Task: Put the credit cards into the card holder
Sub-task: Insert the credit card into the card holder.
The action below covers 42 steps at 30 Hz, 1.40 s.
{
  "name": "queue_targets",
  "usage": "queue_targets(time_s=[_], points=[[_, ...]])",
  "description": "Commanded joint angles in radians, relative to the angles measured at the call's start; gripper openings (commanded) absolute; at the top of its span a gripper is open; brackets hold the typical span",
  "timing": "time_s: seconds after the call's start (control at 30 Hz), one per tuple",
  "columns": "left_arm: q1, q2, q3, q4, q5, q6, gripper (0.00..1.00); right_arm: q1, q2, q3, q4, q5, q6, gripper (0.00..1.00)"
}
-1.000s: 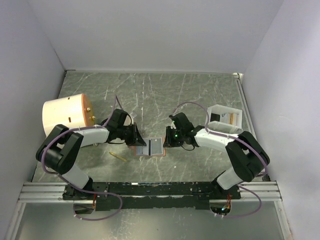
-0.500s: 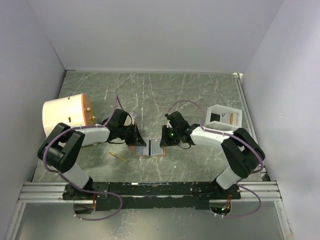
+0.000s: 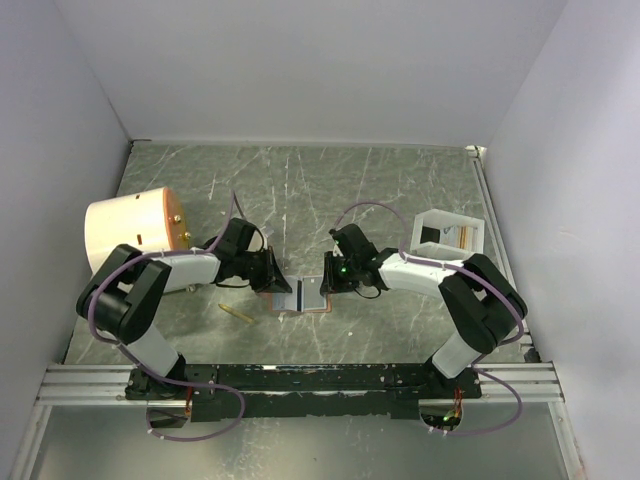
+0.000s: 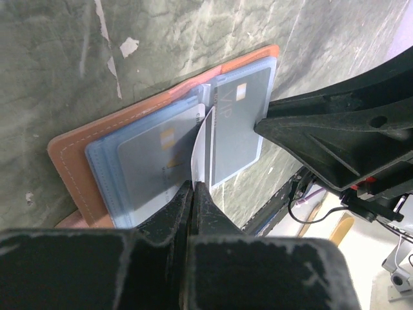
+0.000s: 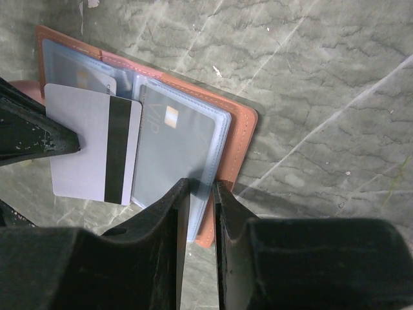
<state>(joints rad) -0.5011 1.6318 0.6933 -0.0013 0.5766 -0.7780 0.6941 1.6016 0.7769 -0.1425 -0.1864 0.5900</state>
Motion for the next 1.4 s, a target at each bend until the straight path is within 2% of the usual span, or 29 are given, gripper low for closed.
queue_targets(time_s=[0.0, 0.4, 0.6, 1.17, 1.37], points=[[-0.002, 0.037, 0.018, -0.003, -0.04, 0.018, 0.07, 0.008, 0.022, -0.016, -0.011, 0.024, -0.007, 0.2], [-0.002, 0.07, 0.029, -0.008, -0.087, 0.028, 0.07, 0.008, 0.021, -0.024, -0.009, 0.019, -0.006, 0.2], [-0.002, 0.085, 0.026, -0.018, -0.156, 0.05, 0.07, 0.008, 0.018, -0.027, -0.009, 0.021, -0.006, 0.2], [-0.002, 0.111, 0.022, 0.013, -0.178, 0.022, 0.07, 0.008, 0.021, -0.04, -0.002, 0.014, -0.001, 0.2], [-0.002, 0.112, 0.0, 0.061, -0.142, -0.014, 0.07, 0.007, 0.016, -0.044, 0.003, 0.014, 0.005, 0.19]])
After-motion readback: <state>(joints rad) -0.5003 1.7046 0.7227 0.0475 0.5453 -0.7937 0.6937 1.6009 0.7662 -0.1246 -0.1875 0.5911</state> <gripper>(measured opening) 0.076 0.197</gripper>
